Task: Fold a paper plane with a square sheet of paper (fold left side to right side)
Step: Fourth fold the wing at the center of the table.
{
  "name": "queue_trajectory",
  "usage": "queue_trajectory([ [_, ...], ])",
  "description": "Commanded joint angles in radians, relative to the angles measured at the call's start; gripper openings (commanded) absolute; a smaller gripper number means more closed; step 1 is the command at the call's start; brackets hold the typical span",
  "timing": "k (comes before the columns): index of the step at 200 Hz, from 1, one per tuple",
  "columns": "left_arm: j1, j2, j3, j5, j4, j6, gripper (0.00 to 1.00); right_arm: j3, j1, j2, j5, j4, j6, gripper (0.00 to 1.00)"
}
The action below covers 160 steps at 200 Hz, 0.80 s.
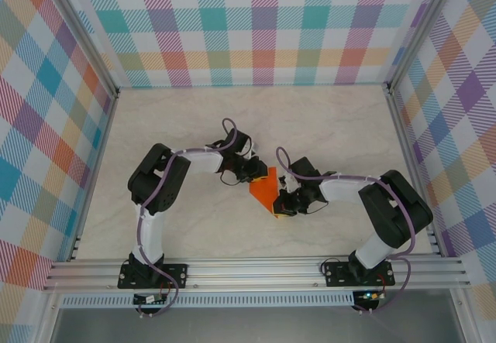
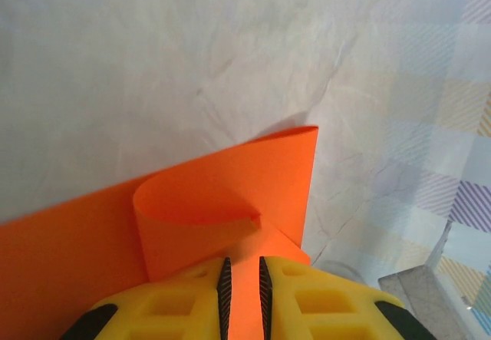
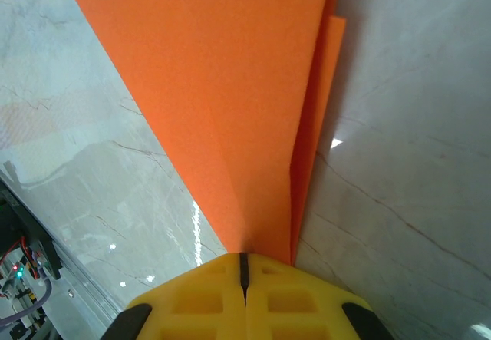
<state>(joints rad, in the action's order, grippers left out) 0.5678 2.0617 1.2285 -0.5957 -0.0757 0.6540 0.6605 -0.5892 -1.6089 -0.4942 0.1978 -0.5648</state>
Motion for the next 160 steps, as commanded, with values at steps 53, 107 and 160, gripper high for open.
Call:
queue_trajectory([
  [53, -0.168, 0.143, 0.220, 0.048, -0.072, -0.100, 0.21, -0.086, -0.008, -0.047, 0.112, 0.136, 0.004, 0.00],
  [107, -0.201, -0.036, 0.137, 0.052, -0.084, -0.131, 0.21, -0.075, -0.010, -0.043, 0.117, 0.117, -0.004, 0.00],
  [160, -0.067, -0.364, -0.181, 0.074, 0.002, -0.081, 0.18, -0.069, -0.008, -0.065, 0.132, 0.114, -0.004, 0.00],
])
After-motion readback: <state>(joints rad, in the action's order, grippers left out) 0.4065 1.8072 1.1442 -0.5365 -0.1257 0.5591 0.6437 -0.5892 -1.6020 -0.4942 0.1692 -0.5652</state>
